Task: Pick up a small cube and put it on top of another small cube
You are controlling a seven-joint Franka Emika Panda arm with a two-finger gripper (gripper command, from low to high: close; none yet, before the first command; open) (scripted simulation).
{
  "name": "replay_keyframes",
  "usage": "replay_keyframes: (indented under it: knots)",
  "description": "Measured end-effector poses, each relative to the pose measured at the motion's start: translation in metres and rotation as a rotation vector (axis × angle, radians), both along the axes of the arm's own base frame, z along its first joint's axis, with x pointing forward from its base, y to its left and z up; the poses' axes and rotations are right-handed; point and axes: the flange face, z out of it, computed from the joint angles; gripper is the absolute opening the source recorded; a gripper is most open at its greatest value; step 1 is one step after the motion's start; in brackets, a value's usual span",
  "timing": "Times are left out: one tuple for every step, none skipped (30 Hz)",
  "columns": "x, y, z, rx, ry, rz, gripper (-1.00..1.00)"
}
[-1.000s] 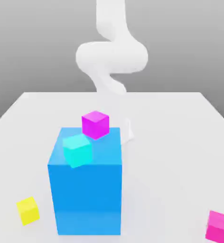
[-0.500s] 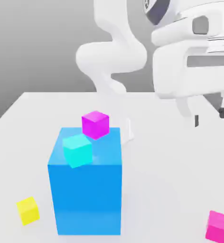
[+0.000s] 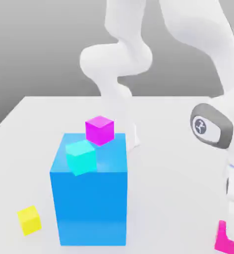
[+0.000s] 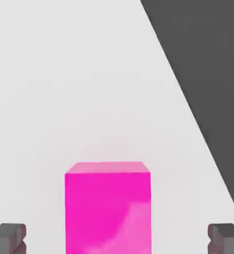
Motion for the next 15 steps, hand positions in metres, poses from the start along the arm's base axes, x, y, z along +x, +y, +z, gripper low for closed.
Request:
replay_keyframes:
  knots:
    - [-0.001, 0.0, -0.01, 0.0, 0.001, 0.001, -1.0]
    - [-0.001, 0.0, -0.01, 0.0, 0.001, 0.001, -1.0]
    - [-0.001, 0.0, -0.01, 0.0, 0.001, 0.001, -1.0]
    - [-0.001, 0.0, -0.01, -0.001, 0.001, 0.001, -1.0]
    - [-0.001, 0.0, -0.01, -0.001, 0.001, 0.001, -1.0]
    - [-0.001, 0.0, -0.01, -0.001, 0.002, 0.001, -1.0]
    - [-0.001, 0.0, -0.015, -0.001, 0.002, 0.001, -1.0]
    - [-0.001, 0.0, -0.011, -0.001, 0.002, 0.002, -1.0]
    - [-0.001, 0.0, -0.001, -0.001, 0.002, 0.002, -1.0]
    - [0.0, 0.0, 0.011, -0.001, 0.002, 0.002, -1.0]
    - [0.0, 0.0, 0.024, -0.001, 0.002, 0.002, -1.0]
    - [-0.001, 0.0, 0.038, -0.001, 0.002, 0.002, -1.0]
    - [0.004, -0.008, 0.053, -0.006, -0.001, -0.005, -1.0]
    - [0.011, -0.021, 0.069, -0.013, -0.006, -0.018, -1.0]
    - [0.018, -0.036, 0.085, -0.02, -0.011, -0.032, -1.0]
